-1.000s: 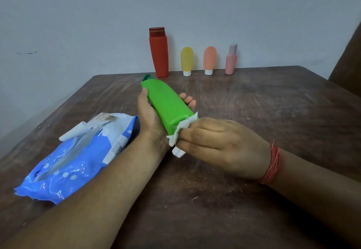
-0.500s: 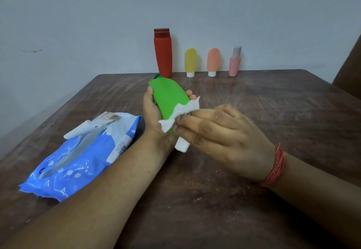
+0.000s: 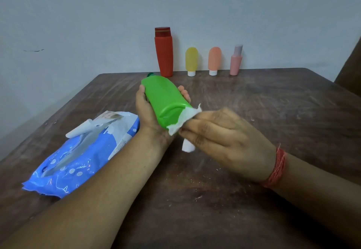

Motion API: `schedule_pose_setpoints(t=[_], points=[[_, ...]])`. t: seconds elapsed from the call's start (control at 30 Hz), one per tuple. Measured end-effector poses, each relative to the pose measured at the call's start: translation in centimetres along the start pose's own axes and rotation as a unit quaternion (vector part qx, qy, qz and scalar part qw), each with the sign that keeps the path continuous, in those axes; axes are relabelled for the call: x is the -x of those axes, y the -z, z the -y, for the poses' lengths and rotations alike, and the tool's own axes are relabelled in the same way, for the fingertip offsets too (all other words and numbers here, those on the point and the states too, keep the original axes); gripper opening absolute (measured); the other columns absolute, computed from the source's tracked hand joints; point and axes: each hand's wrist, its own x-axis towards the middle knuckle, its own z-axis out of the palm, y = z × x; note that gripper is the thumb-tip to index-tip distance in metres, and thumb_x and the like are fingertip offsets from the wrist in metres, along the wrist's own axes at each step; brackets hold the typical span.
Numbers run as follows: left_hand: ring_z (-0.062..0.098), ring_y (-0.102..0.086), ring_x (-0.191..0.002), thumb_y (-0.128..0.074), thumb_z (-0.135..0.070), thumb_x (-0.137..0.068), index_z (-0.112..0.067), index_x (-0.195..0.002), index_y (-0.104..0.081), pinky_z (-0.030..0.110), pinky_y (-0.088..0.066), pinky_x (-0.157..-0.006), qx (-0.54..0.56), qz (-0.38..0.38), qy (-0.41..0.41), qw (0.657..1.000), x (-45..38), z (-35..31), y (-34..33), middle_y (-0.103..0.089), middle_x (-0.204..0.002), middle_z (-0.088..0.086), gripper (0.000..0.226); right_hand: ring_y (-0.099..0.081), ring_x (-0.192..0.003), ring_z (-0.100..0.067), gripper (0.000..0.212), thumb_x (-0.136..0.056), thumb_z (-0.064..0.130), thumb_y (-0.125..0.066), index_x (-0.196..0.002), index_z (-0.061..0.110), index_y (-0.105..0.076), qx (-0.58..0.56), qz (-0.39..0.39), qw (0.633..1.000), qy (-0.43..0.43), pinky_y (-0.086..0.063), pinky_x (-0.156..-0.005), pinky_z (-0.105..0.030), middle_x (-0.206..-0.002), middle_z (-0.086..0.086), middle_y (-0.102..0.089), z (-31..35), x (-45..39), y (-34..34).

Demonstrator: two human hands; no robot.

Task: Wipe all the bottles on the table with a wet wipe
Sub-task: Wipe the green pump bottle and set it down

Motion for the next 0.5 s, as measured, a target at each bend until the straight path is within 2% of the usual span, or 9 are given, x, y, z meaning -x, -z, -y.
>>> schedule_pose_setpoints(t=[0.1, 0.17, 0.2, 0.23, 0.27, 0.33, 0.43, 0.5], points=[[0.026, -0.068, -0.06, -0.049, -0.067, -0.085, 0.003, -0.113, -0.059, 0.03, -0.058, -0.054, -0.002, 0.012, 0.061, 0.998, 0.5, 0.2, 0.4, -0.061, -0.094, 0.013, 0.077, -0.061, -0.119, -0.021, 0.027, -0.103, 0.007, -0.051, -0.125, 0.006, -0.067, -0.014, 0.011, 0.999, 0.035, -0.049, -0.075, -0.039, -0.128, -0.005, -0.066, 0.4, -0.5, -0.2], [0.025, -0.07, -0.063, -0.066, -0.061, -0.067, -0.002, -0.129, -0.053, 0.031, -0.059, -0.054, 0.001, 0.011, 0.071, 0.997, 0.8, 0.6, 0.4, -0.06, -0.099, 0.01, 0.086, -0.059, -0.122, -0.021, 0.03, -0.103, 0.006, -0.051, -0.131, 0.005, -0.063, -0.008, 0.001, 1.0, 0.023, -0.049, -0.077, -0.039, -0.134, -0.006, -0.062, 0.1, -0.6, -0.1], [0.025, -0.07, -0.063, -0.07, -0.058, -0.063, -0.003, -0.13, -0.055, 0.032, -0.059, -0.055, 0.0, 0.014, 0.059, 0.998, 0.8, 0.8, 0.4, -0.061, -0.098, 0.011, 0.088, -0.06, -0.122, -0.023, 0.031, -0.102, 0.005, -0.052, -0.131, 0.004, -0.062, -0.003, -0.006, 1.0, 0.009, -0.05, -0.078, -0.04, -0.135, -0.008, -0.061, -0.1, -0.6, -0.1], [0.025, -0.069, -0.062, -0.067, -0.058, -0.069, -0.001, -0.123, -0.061, 0.032, -0.06, -0.057, -0.007, 0.002, 0.047, 0.999, 0.6, 0.8, 0.4, -0.063, -0.093, 0.012, 0.079, -0.061, -0.12, -0.025, 0.03, -0.101, 0.004, -0.053, -0.13, 0.002, -0.063, -0.001, -0.01, 1.0, -0.006, -0.051, -0.078, -0.042, -0.133, -0.01, -0.062, -0.3, -0.4, -0.1], [0.024, -0.068, -0.061, -0.059, -0.061, -0.079, 0.002, -0.109, -0.067, 0.031, -0.059, -0.062, -0.015, -0.009, 0.033, 0.999, 0.4, 0.7, 0.4, -0.065, -0.086, 0.013, 0.07, -0.062, -0.117, -0.026, 0.028, -0.101, 0.003, -0.054, -0.127, 0.001, -0.065, -0.002, -0.011, 1.0, -0.015, -0.051, -0.078, -0.043, -0.13, -0.011, -0.064, -0.4, -0.2, -0.1], [0.025, -0.068, -0.06, -0.047, -0.068, -0.088, 0.007, -0.09, -0.068, 0.031, -0.057, -0.066, -0.031, -0.02, 0.025, 0.999, 0.3, 0.6, 0.4, -0.066, -0.079, 0.015, 0.078, -0.065, -0.109, -0.027, 0.023, -0.101, 0.004, -0.054, -0.119, 0.0, -0.069, -0.016, -0.005, 1.0, -0.005, -0.052, -0.075, -0.043, -0.12, -0.012, -0.068, -0.4, 0.1, -0.2], [0.025, -0.071, -0.063, -0.041, -0.069, -0.092, -0.001, -0.095, -0.062, 0.03, -0.059, -0.061, -0.077, -0.012, 0.028, 0.997, 0.3, 0.8, 0.6, -0.069, -0.08, 0.012, 0.071, -0.067, -0.104, -0.026, 0.022, -0.101, 0.005, -0.055, -0.116, 0.001, -0.07, -0.027, -0.003, 0.999, 0.029, -0.052, -0.072, -0.042, -0.115, -0.01, -0.07, 0.0, -0.3, -0.3], [0.024, -0.073, -0.063, -0.036, -0.062, -0.098, -0.008, -0.094, -0.06, 0.037, -0.056, -0.068, -0.104, -0.016, -0.001, 0.994, 0.0, 1.1, 0.6, -0.074, -0.074, 0.01, 0.059, -0.067, -0.101, -0.026, 0.022, -0.101, 0.004, -0.056, -0.118, 0.002, -0.07, -0.019, -0.016, 1.0, 0.019, -0.051, -0.072, -0.042, -0.116, -0.009, -0.07, -0.1, -0.5, -0.1]])
